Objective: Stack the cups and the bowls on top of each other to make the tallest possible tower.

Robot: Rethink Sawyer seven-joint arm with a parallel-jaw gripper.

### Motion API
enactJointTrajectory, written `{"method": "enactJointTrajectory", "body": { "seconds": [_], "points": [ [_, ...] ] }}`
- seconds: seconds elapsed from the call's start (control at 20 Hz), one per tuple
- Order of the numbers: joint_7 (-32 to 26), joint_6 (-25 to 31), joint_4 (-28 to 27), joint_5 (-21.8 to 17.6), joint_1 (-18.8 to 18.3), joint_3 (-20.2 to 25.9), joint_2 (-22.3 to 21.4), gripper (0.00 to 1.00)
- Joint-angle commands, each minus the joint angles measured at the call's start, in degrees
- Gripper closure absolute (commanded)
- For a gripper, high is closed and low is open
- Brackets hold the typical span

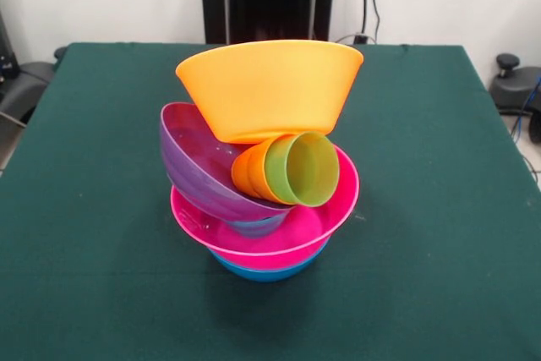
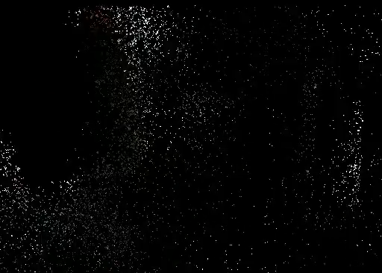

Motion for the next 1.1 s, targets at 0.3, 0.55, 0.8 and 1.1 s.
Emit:
{"method": "enactJointTrajectory", "body": {
  "seconds": [0.3,0.55,0.8,1.1],
  "points": [
    [21.8,9.0,-0.3,4.7,4.0,-17.0,-12.1,0.00],
    [22.6,8.0,8.9,18.3,5.3,-38.7,-12.9,0.00],
    [22.5,6.6,7.6,20.5,4.3,-40.4,-14.3,0.00],
    [23.0,3.3,13.2,32.1,4.7,-54.1,-14.9,0.00]
  ]
}}
